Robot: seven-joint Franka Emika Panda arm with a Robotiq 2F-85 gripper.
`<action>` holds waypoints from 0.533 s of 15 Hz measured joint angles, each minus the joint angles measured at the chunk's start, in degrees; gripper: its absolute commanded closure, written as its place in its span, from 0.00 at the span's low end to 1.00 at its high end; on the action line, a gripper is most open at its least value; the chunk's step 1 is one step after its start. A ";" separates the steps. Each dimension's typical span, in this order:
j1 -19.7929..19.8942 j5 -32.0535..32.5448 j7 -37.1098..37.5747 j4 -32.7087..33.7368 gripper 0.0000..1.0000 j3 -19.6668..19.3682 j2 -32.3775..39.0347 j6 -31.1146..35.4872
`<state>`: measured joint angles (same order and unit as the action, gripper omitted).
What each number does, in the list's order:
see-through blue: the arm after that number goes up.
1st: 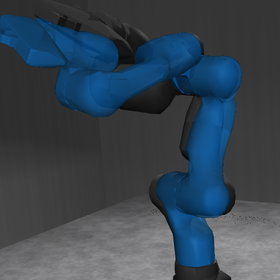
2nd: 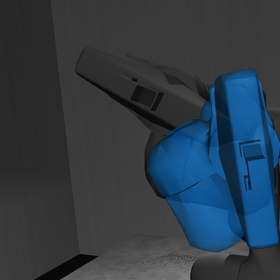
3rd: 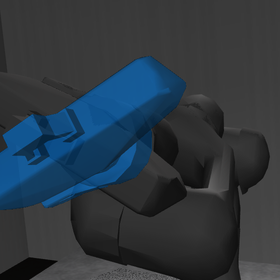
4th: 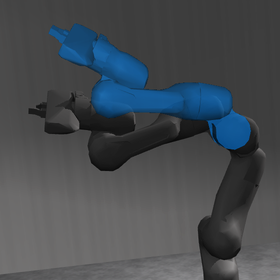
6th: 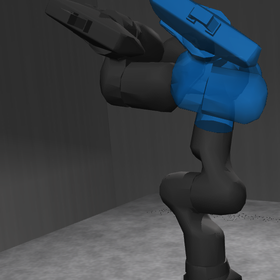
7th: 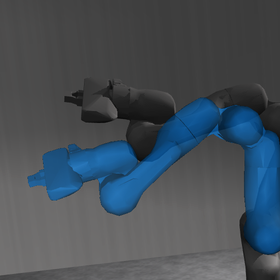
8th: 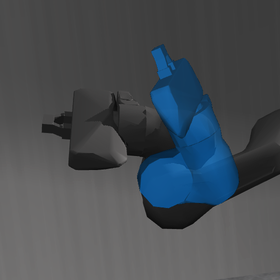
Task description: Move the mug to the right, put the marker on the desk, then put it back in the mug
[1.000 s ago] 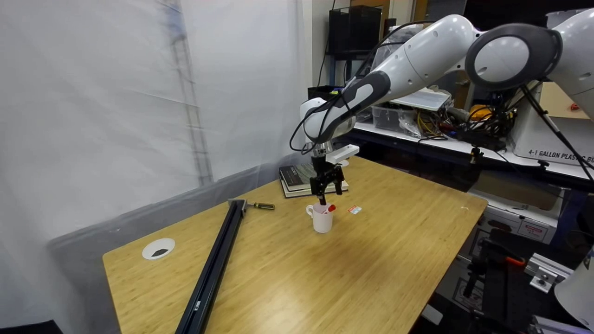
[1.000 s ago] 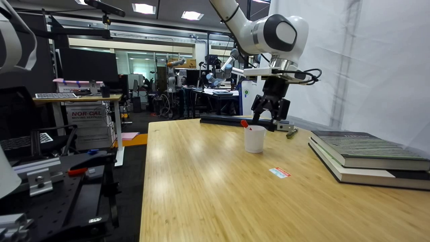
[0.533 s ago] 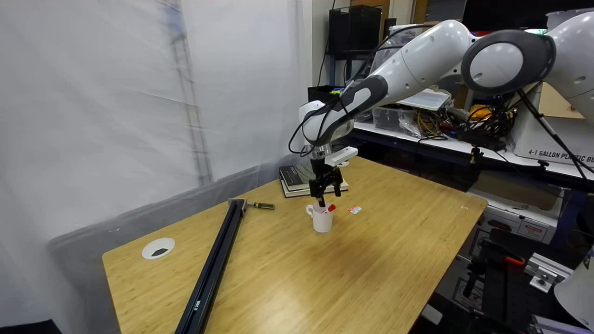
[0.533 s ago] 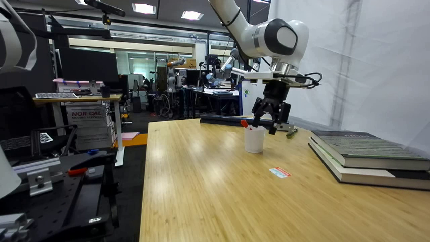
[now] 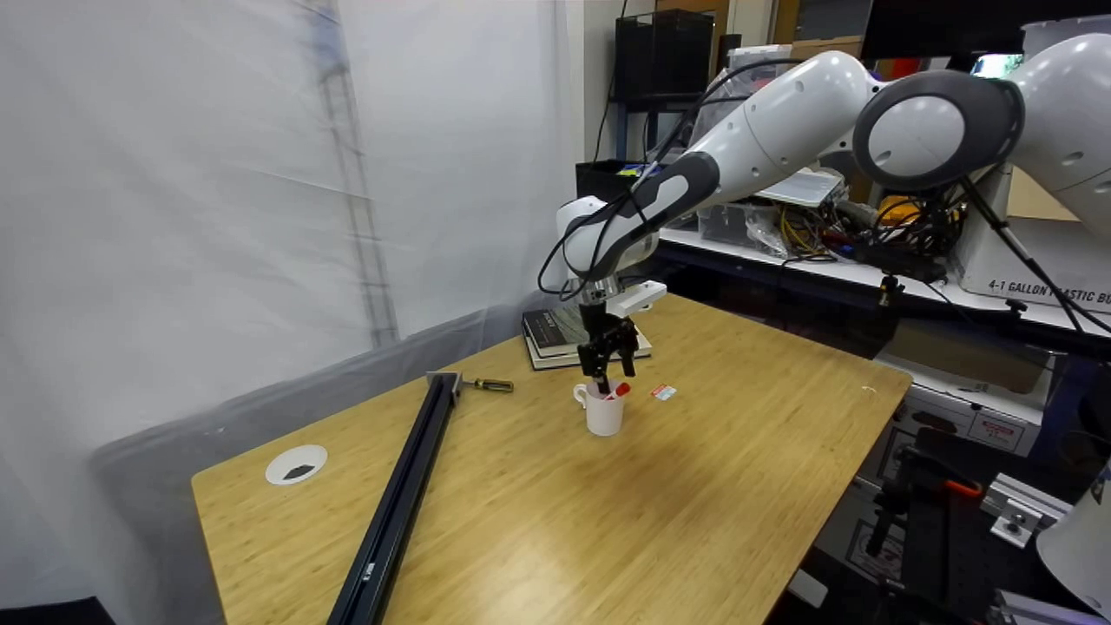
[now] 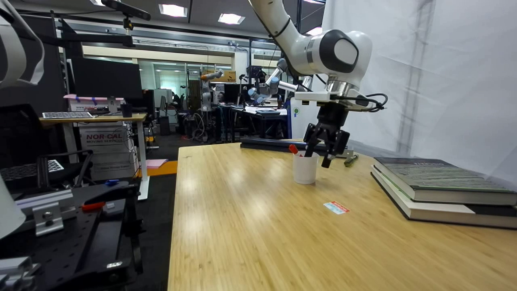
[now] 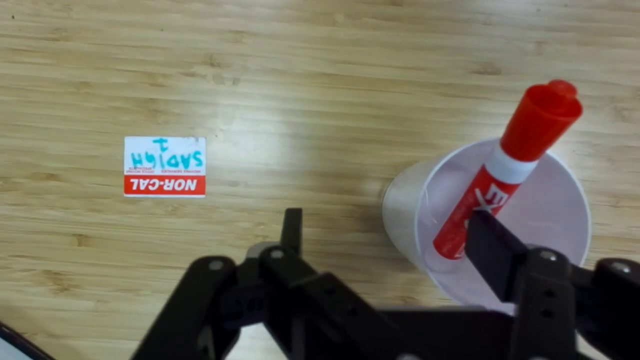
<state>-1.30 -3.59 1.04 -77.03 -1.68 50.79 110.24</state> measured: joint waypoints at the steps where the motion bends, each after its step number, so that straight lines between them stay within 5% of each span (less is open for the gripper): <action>1: 0.00 0.04 -0.08 0.25 0.54 0.00 0.13 -0.05; 8: 0.00 1.03 -0.23 1.57 0.98 0.00 0.86 -0.38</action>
<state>-1.30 -2.56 0.81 -75.46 -1.68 51.65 109.87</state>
